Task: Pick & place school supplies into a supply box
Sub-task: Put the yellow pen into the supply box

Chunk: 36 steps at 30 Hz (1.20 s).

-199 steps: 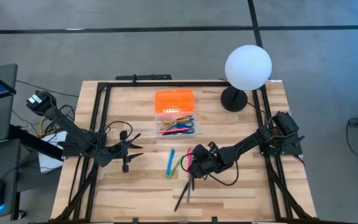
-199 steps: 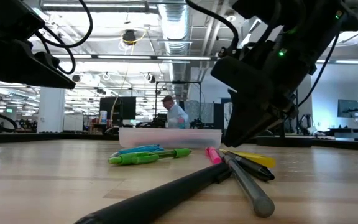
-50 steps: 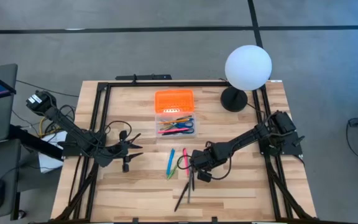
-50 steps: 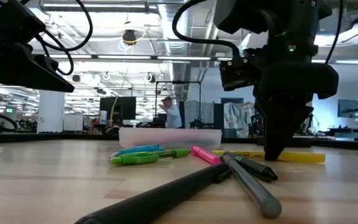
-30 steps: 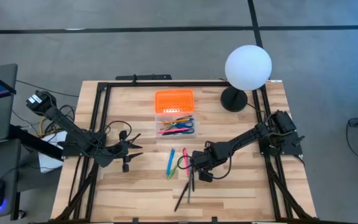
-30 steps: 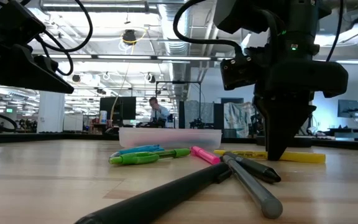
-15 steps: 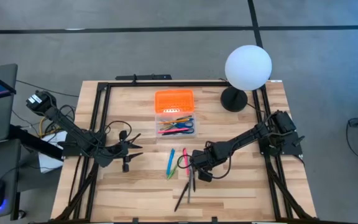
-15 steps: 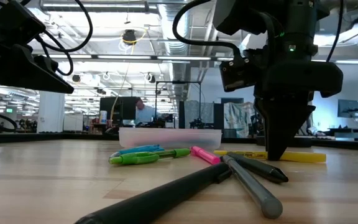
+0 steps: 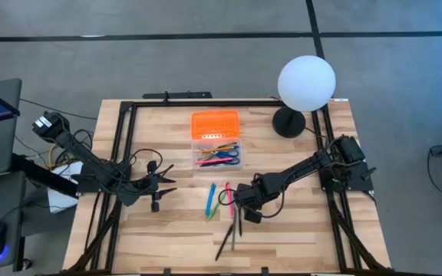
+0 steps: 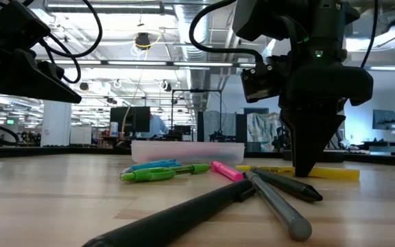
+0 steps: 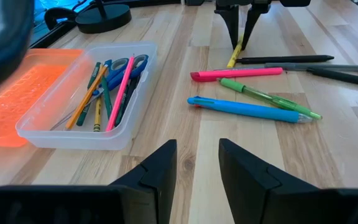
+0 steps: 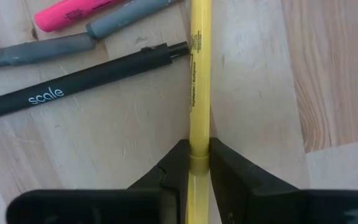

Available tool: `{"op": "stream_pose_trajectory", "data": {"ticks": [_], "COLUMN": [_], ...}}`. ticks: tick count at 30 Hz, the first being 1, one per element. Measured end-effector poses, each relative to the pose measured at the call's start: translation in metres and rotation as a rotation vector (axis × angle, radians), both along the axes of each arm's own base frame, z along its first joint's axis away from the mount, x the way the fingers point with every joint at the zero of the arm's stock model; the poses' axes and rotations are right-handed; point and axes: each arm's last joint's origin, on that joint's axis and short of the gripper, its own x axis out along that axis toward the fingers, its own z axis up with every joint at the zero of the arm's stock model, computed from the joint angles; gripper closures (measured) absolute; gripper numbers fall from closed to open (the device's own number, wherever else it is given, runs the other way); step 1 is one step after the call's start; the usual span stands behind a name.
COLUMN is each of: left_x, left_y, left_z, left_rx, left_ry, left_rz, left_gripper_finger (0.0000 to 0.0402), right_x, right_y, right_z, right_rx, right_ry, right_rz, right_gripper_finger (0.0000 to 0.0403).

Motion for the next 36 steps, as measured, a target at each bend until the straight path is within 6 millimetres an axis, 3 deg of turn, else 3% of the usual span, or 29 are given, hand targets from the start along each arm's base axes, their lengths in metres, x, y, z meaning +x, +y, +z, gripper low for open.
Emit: {"op": "stream_pose_trajectory", "data": {"ticks": [8, 29, 36], "left_x": [0.000, -0.001, -0.001], "left_y": [0.000, 0.001, 0.001], "left_z": [0.000, -0.001, -0.002], "left_rx": [0.000, 0.011, 0.016], "left_ry": [0.000, 0.015, 0.020], "left_rz": [0.000, 0.000, 0.000], "left_gripper_finger": [0.0288, 0.0288, 0.0288], "right_x": [0.000, -0.002, -0.001], "right_y": [0.000, 0.003, 0.006], "right_z": [0.000, 0.001, 0.012], "right_rx": [-0.008, -0.053, -0.155], "right_ry": [0.000, -0.001, 0.045], "right_rz": [0.010, 0.124, 0.178], "right_gripper_finger": [0.0383, 0.0379, 0.0391]}}
